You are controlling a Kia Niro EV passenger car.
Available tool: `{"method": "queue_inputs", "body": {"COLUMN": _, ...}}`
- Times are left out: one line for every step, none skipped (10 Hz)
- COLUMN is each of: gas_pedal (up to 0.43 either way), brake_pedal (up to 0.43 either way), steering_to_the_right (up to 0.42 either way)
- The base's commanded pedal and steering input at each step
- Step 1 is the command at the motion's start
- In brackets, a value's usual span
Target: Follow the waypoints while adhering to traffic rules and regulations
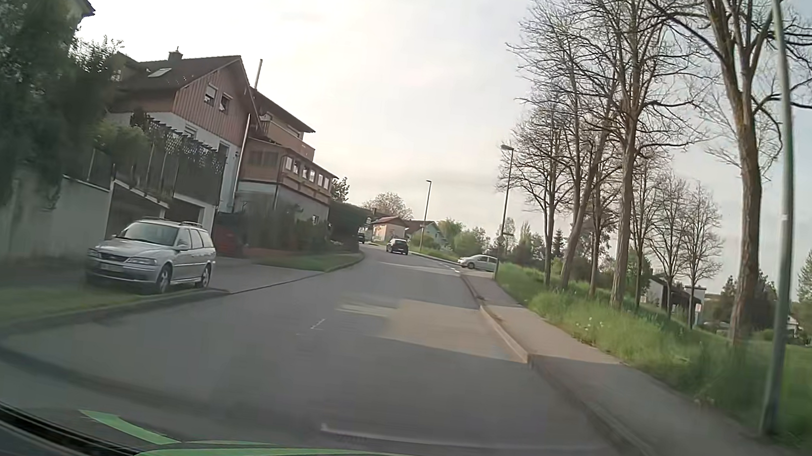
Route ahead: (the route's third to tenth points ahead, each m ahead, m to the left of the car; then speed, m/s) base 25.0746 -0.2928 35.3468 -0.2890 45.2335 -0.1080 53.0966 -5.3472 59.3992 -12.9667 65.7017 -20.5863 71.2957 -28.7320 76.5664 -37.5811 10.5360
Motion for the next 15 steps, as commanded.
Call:
{"method": "queue_inputs", "body": {"gas_pedal": 0.000, "brake_pedal": 0.000, "steering_to_the_right": 0.018}}
{"method": "queue_inputs", "body": {"gas_pedal": 0.000, "brake_pedal": 0.000, "steering_to_the_right": 0.017}}
{"method": "queue_inputs", "body": {"gas_pedal": 0.000, "brake_pedal": 0.000, "steering_to_the_right": 0.014}}
{"method": "queue_inputs", "body": {"gas_pedal": 0.000, "brake_pedal": 0.000, "steering_to_the_right": 0.012}}
{"method": "queue_inputs", "body": {"gas_pedal": 0.000, "brake_pedal": 0.000, "steering_to_the_right": 0.009}}
{"method": "queue_inputs", "body": {"gas_pedal": 0.000, "brake_pedal": 0.000, "steering_to_the_right": 0.008}}
{"method": "queue_inputs", "body": {"gas_pedal": 0.000, "brake_pedal": 0.000, "steering_to_the_right": 0.007}}
{"method": "queue_inputs", "body": {"gas_pedal": 0.000, "brake_pedal": 0.000, "steering_to_the_right": 0.006}}
{"method": "queue_inputs", "body": {"gas_pedal": 0.000, "brake_pedal": 0.000, "steering_to_the_right": 0.005}}
{"method": "queue_inputs", "body": {"gas_pedal": 0.000, "brake_pedal": 0.000, "steering_to_the_right": 0.004}}
{"method": "queue_inputs", "body": {"gas_pedal": 0.000, "brake_pedal": 0.000, "steering_to_the_right": 0.003}}
{"method": "queue_inputs", "body": {"gas_pedal": 0.000, "brake_pedal": 0.000, "steering_to_the_right": 0.001}}
{"method": "queue_inputs", "body": {"gas_pedal": 0.000, "brake_pedal": 0.000, "steering_to_the_right": 0.000}}
{"method": "queue_inputs", "body": {"gas_pedal": 0.000, "brake_pedal": 0.000, "steering_to_the_right": 0.000}}
{"method": "queue_inputs", "body": {"gas_pedal": 0.000, "brake_pedal": 0.000, "steering_to_the_right": -0.002}}
